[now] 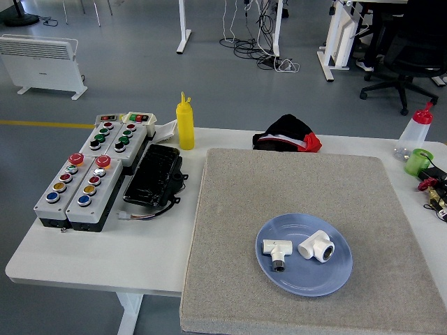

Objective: Pick pipe place plate twice

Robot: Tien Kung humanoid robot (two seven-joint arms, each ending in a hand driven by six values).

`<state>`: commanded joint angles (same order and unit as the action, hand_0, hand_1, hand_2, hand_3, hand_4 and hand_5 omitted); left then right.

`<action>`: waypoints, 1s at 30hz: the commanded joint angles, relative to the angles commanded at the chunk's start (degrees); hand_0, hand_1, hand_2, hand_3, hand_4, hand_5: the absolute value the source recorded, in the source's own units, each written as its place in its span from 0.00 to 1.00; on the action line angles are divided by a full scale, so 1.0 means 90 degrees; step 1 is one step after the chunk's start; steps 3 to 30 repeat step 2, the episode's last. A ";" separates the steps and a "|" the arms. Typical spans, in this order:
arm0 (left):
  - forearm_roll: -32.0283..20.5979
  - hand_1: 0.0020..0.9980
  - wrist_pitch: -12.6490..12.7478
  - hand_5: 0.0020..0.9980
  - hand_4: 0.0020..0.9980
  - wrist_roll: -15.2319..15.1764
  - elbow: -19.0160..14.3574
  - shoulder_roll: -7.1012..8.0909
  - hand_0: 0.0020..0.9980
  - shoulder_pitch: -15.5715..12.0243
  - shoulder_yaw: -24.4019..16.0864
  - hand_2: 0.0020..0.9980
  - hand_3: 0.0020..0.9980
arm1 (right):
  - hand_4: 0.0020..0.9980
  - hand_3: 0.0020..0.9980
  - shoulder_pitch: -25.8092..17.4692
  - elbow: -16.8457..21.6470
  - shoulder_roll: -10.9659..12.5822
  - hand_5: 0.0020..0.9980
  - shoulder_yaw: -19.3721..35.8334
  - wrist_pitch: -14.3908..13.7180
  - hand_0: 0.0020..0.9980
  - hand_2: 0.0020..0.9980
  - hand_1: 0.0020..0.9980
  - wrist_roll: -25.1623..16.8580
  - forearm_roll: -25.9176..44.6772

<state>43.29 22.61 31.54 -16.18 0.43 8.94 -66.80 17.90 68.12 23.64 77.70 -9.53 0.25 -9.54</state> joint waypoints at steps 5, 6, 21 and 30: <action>-0.0008 0.57 0.0004 1.00 0.47 -0.0002 0.0000 -0.0002 0.59 0.0000 0.0005 0.60 0.60 | 0.59 0.88 -0.0001 0.0004 -0.0004 0.67 -0.0001 0.0001 0.94 0.93 0.85 -0.0002 0.0005; -0.0008 0.57 0.0004 1.00 0.47 -0.0002 0.0000 -0.0002 0.59 0.0000 0.0005 0.60 0.60 | 0.59 0.88 -0.0001 0.0004 -0.0004 0.67 -0.0001 0.0001 0.94 0.93 0.85 -0.0002 0.0005; -0.0008 0.57 0.0004 1.00 0.47 -0.0002 0.0000 -0.0002 0.59 0.0000 0.0005 0.60 0.60 | 0.59 0.88 -0.0001 0.0004 -0.0004 0.67 -0.0001 0.0001 0.94 0.93 0.85 -0.0002 0.0005; -0.0008 0.57 0.0004 1.00 0.47 -0.0002 0.0000 -0.0002 0.59 0.0000 0.0005 0.60 0.60 | 0.59 0.88 -0.0001 0.0004 -0.0004 0.67 -0.0001 0.0001 0.94 0.93 0.85 -0.0002 0.0005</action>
